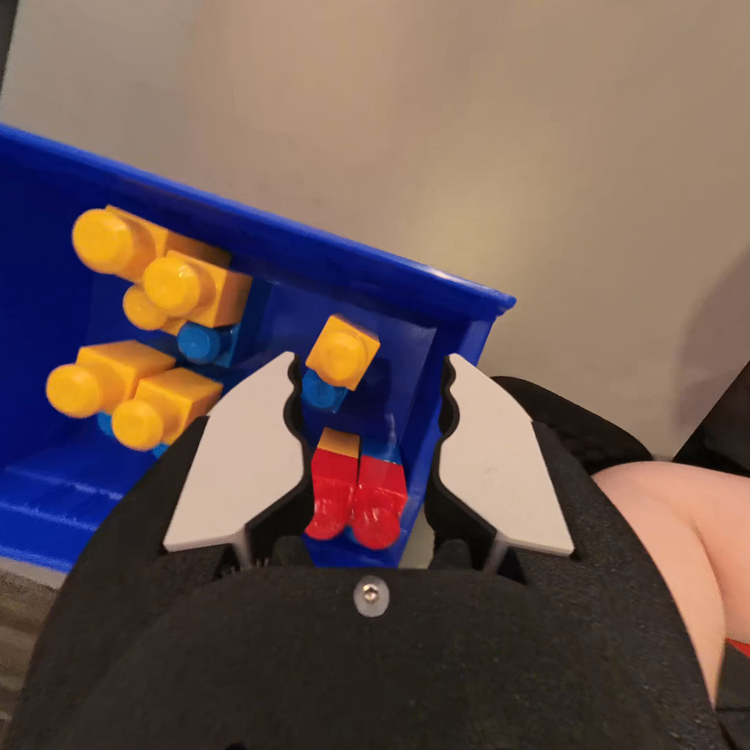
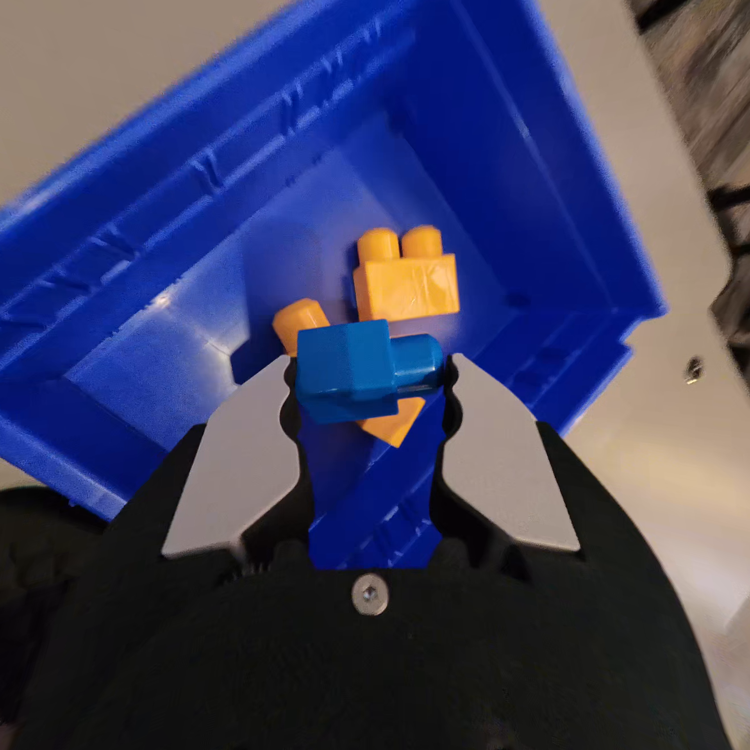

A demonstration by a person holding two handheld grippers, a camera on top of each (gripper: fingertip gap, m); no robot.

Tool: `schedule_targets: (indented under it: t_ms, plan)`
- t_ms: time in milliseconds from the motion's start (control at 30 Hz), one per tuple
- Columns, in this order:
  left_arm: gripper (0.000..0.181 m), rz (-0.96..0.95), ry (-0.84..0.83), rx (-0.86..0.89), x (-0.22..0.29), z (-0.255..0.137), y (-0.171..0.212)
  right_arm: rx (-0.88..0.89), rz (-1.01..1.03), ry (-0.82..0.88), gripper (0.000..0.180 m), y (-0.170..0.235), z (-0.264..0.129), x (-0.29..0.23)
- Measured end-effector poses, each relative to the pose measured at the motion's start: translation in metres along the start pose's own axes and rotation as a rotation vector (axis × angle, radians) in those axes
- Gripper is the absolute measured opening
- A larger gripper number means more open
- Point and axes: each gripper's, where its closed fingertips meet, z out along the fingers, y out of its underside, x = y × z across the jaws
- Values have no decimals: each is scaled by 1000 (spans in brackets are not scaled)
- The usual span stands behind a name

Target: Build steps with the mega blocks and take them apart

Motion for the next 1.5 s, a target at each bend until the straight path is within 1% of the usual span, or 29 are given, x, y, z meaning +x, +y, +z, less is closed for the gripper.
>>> schedule_targets:
  t_ms: [67, 133, 233, 367, 467, 567, 600, 667, 800, 867, 967, 1067, 1133, 1200, 1267, 1333, 1367, 1400, 1467, 1500]
  plan:
    - [63, -10, 3, -43, -9, 12, 3, 8, 85, -56, 73, 1, 7, -1]
    - [64, -34, 3, -116, -14, 23, 10, 43, 131, -35, 72, -5, 6, 7]
    - [60, 8, 31, -149, -13, 35, 13, 69, 93, 55, 75, -10, -3, 18]
    - [42, 48, 52, -168, -13, 45, 13, 135, 110, 80, 77, -21, -20, 20]
    - [42, 79, 55, -176, -12, 45, 14, 187, 92, 104, 76, -33, -33, 19]
    - [41, 96, -26, -164, -21, 36, 13, 244, 45, 149, 76, -54, -49, 14]
    - [41, 94, -74, -131, -29, 30, 8, 273, 23, 162, 76, -64, -55, 9]
    - [41, 78, -163, -10, -41, 14, -7, 354, -35, 177, 76, -91, -69, -5]
    - [41, 81, -181, 264, -36, -28, -36, 549, -200, 144, 77, -156, -92, -64]
    - [40, 103, -201, 399, -29, -54, -50, 659, -296, 80, 75, -191, -98, -111]
    - [40, 178, -183, 568, -3, -87, -72, 823, -438, -43, 75, -234, -101, -196]
    - [40, 279, -132, 684, 34, -105, -105, 927, -519, -172, 75, -255, -100, -276]
    - [39, 341, -108, 723, 57, -106, -134, 999, -530, -237, 75, -262, -105, -314]
    - [39, 395, -67, 732, 81, -98, -159, 1041, -497, -248, 79, -267, -110, -328]
    - [39, 428, -23, 742, 102, -88, -180, 1088, -389, -256, 79, -273, -117, -323]
    - [39, 412, 12, 780, 111, -83, -198, 1131, -300, -333, 77, -273, -125, -317]
    - [38, 397, 86, 806, 119, -83, -204, 1124, -289, -393, 62, -270, -126, -316]
    - [38, 387, 143, 841, 124, -84, -209, 1103, -288, -463, 38, -267, -126, -316]
    - [38, 369, 156, 909, 119, -83, -217, 1071, -254, -571, 37, -264, -126, -313]
    - [43, 364, 159, 930, 117, -81, -220, 1060, -238, -609, 37, -263, -126, -310]
